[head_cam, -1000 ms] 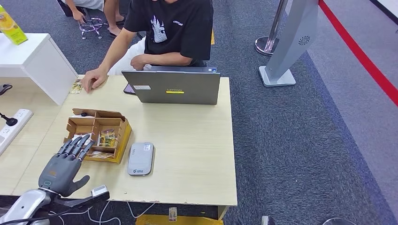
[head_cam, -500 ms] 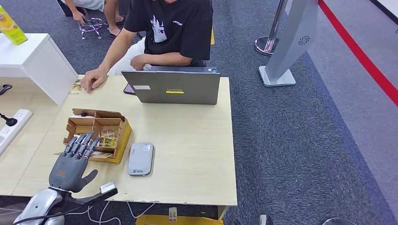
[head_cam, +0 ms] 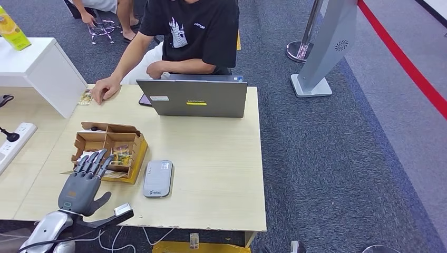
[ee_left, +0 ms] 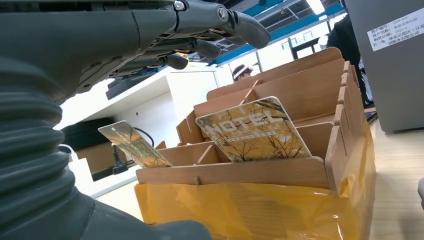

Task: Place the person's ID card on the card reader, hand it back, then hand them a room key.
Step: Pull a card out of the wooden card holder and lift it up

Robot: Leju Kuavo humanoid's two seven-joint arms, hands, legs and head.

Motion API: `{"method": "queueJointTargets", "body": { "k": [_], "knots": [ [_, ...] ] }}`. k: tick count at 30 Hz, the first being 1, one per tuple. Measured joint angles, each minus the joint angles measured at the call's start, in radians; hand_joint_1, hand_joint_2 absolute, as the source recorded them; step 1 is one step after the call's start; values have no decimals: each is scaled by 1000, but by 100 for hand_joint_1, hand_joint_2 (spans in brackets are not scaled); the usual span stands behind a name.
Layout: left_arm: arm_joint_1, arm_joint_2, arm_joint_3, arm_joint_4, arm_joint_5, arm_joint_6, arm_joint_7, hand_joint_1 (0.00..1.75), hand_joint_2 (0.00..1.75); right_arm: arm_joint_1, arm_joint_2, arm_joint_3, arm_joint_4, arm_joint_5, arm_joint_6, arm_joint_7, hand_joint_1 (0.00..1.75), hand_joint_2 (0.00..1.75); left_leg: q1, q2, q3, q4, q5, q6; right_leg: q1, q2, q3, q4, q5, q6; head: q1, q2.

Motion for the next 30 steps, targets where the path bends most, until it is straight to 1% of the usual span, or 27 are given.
{"method": "queueJointTargets", "body": {
  "k": [5, 6, 10, 11, 26, 30],
  "knots": [
    [-12, -6, 13, 22, -4, 9, 0, 0, 175, 0, 0, 1, 0, 0, 0, 1, 0, 175, 0, 0, 0, 0, 0, 0, 0, 0, 0, 0, 0, 0, 0, 0],
    [-14, -8, 14, 26, -4, 11, 1, 2, 175, 0, 0, 1, 0, 0, 0, 1, 0, 175, 0, 0, 0, 0, 0, 0, 0, 0, 0, 0, 0, 0, 0, 0],
    [-18, -11, 15, 37, -10, 30, -4, 172, 175, 0, 0, 1, 0, 0, -2, 1, 0, 175, 0, 0, 0, 0, 0, 0, 0, 0, 0, 0, 0, 0, 0, 0],
    [-18, -12, 16, 39, -11, 35, -6, 175, 175, 0, 0, 1, 0, 0, -2, 2, 0, 175, 0, 0, 0, 0, 0, 0, 0, 0, 0, 0, 0, 0, 0, 0],
    [-34, -13, 17, 63, -21, 65, -18, 175, 175, 0, 0, 2, 0, -2, -4, 4, 0, 175, 0, 0, 0, 0, 0, 0, 0, 0, 0, 0, 0, 0, 0, 0],
    [-36, -20, 21, 64, -20, 100, -18, 175, 175, 0, 0, 2, 0, -6, -5, 4, 0, 175, 0, 0, 0, 0, 0, 0, 0, 0, 0, 0, 0, 0, 0, 0]
  ]
}}
